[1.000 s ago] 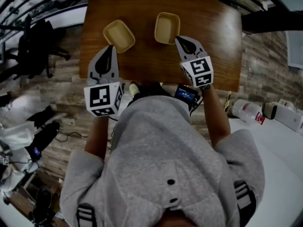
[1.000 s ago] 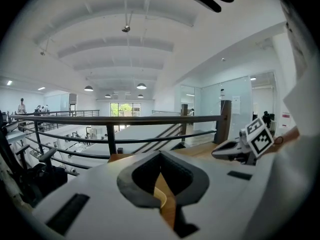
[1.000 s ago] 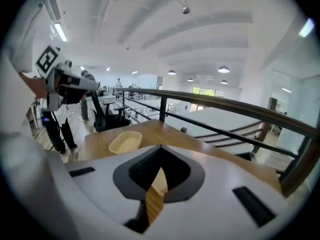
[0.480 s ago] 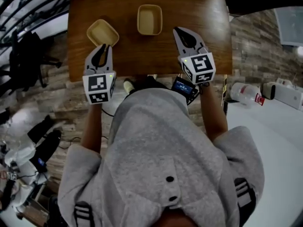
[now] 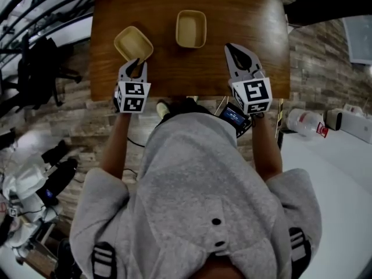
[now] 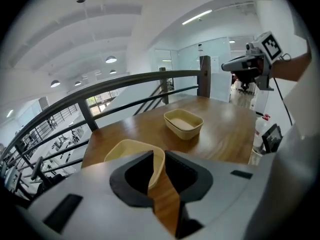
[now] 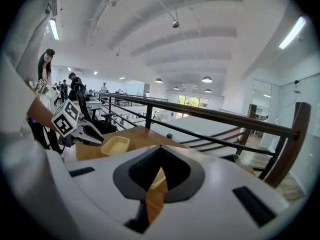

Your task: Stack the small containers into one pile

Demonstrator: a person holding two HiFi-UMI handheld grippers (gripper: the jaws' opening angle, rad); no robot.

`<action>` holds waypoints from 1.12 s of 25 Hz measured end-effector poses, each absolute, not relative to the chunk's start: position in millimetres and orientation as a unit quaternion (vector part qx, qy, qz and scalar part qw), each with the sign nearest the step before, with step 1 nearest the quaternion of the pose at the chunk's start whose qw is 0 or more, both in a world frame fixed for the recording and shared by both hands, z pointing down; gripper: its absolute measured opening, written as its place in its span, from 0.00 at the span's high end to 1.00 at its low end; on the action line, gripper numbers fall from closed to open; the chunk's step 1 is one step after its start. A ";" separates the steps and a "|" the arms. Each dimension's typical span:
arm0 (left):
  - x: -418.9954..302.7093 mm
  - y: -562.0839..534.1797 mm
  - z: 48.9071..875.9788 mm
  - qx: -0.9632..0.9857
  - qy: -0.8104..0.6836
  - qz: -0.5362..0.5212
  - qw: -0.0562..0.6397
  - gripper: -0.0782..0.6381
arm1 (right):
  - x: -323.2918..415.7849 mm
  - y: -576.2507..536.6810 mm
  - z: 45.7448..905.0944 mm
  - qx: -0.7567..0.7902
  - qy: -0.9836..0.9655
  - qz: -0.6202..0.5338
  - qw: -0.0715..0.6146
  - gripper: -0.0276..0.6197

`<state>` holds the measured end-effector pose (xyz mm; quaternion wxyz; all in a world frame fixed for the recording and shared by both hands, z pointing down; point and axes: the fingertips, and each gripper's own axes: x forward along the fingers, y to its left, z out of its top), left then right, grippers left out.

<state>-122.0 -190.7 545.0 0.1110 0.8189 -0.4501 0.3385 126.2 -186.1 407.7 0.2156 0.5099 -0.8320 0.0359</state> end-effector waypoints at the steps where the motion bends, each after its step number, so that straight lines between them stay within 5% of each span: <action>1: -122.7 -190.6 550.1 0.818 -0.447 0.346 0.108 0.80 | 126.5 -183.9 409.4 0.509 -0.832 0.036 0.219 0.93; 28: -117.3 -224.1 638.9 0.791 -0.384 0.463 0.115 0.80 | 144.9 -183.1 432.7 0.514 -0.818 0.046 0.255 0.93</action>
